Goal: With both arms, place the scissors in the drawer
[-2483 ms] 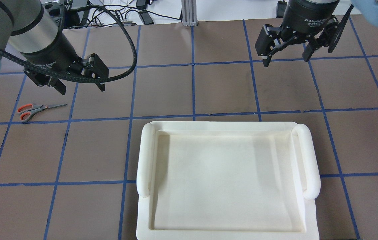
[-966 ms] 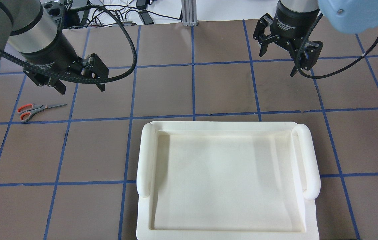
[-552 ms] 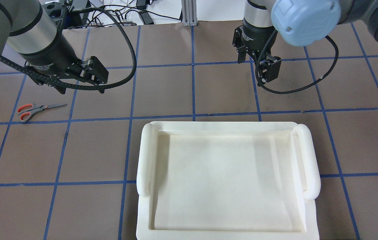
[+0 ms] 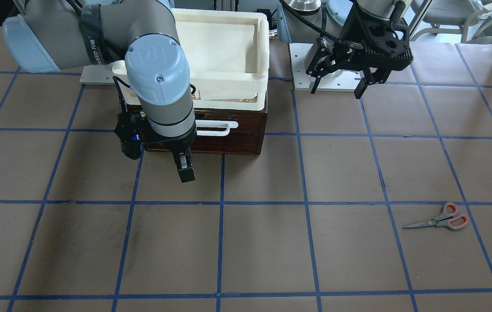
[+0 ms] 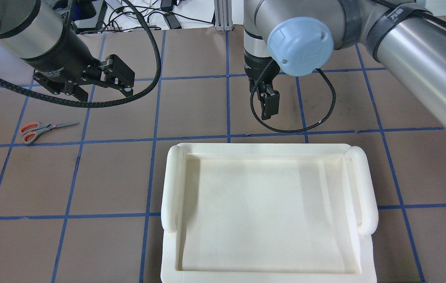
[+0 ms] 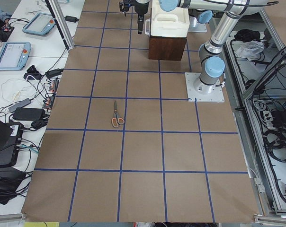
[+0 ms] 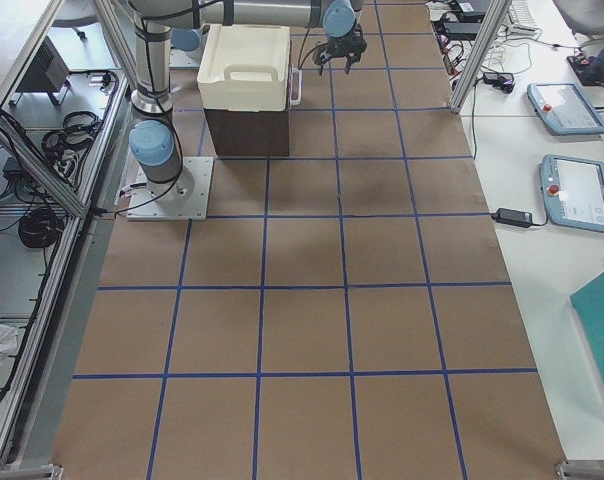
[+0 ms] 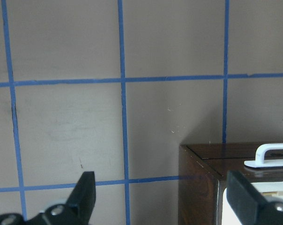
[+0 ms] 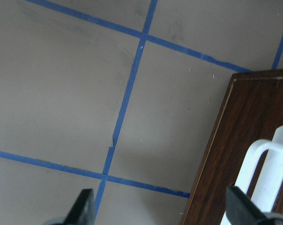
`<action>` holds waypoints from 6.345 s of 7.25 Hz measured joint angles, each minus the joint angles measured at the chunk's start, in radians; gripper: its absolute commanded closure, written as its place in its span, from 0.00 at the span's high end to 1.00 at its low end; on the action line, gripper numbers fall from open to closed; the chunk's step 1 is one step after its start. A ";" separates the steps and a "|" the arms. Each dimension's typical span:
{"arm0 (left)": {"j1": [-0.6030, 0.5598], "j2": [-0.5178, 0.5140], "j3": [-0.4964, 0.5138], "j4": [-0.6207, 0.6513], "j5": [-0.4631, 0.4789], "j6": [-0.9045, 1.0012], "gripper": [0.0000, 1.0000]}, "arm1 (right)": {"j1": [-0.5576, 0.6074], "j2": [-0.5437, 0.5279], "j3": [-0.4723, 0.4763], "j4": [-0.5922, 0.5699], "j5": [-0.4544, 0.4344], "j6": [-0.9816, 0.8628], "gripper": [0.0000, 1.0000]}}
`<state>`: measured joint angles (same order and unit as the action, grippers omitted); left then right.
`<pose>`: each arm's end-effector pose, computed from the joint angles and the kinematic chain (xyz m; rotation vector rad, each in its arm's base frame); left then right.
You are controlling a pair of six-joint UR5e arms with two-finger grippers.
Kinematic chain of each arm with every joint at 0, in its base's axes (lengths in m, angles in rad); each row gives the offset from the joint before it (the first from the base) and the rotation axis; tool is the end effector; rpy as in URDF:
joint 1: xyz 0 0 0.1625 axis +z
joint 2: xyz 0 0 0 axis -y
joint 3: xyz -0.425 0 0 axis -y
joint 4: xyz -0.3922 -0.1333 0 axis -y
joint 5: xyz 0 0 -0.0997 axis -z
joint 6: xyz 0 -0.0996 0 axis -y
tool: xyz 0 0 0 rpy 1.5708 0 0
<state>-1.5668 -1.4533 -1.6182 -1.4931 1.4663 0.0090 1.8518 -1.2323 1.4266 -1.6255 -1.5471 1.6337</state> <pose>-0.1419 -0.4552 0.5287 -0.0193 -3.0299 0.2253 0.2997 -0.5492 0.3752 -1.9032 -2.3671 -0.1517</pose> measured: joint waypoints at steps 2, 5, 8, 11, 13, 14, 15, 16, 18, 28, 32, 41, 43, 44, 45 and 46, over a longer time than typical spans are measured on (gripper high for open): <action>0.023 -0.015 -0.021 0.114 0.007 0.024 1.00 | 0.016 0.022 0.001 -0.001 0.043 0.111 1.00; 0.054 -0.020 0.034 0.095 0.093 0.115 1.00 | 0.021 0.046 0.004 0.032 0.090 0.187 1.00; 0.055 -0.054 0.009 0.069 -0.021 0.130 1.00 | 0.023 0.063 0.005 0.111 0.085 0.202 1.00; 0.057 -0.043 -0.029 0.020 -0.032 0.164 1.00 | 0.023 0.067 0.014 0.145 0.082 0.201 1.00; 0.079 -0.063 -0.031 0.015 0.015 0.198 0.99 | 0.023 0.069 0.041 0.143 0.080 0.201 1.00; 0.116 -0.075 -0.028 0.015 0.068 0.258 0.94 | 0.023 0.069 0.047 0.145 0.080 0.201 1.00; 0.173 -0.084 -0.025 0.015 0.096 0.399 0.93 | 0.023 0.070 0.051 0.148 0.080 0.200 1.00; 0.238 -0.092 -0.026 0.016 0.109 0.630 0.93 | 0.023 0.071 0.053 0.156 0.081 0.200 1.00; 0.330 -0.134 -0.029 0.029 0.122 1.188 0.91 | 0.023 0.072 0.058 0.173 0.082 0.200 1.00; 0.578 -0.606 -0.008 0.497 0.110 2.160 0.98 | 0.023 0.107 0.076 0.150 0.090 0.187 1.00; 0.562 -0.664 -0.010 0.568 0.112 2.068 0.95 | 0.023 0.118 0.077 0.113 0.086 0.181 1.00; 0.554 -0.717 -0.024 0.584 0.117 2.094 0.61 | 0.014 0.120 0.034 -0.054 0.068 0.121 1.00; 0.555 -0.716 -0.025 0.584 0.120 2.099 0.32 | 0.001 0.122 0.017 -0.057 0.067 0.092 1.00; 0.556 -0.716 -0.024 0.584 0.121 2.099 0.14 | -0.006 0.123 0.014 -0.059 0.067 0.073 1.00; 0.556 -0.715 -0.025 0.583 0.122 2.099 0.00 | -0.013 0.128 0.011 -0.062 0.068 0.060 1.00; 0.556 -0.714 -0.025 0.584 0.123 2.099 0.00 | -0.018 0.141 0.001 -0.067 0.068 0.053 1.00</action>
<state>-1.0109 -2.1673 -1.6428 -0.9096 1.5889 2.1078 1.8341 -1.0917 1.4276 -1.6921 -1.4792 1.6864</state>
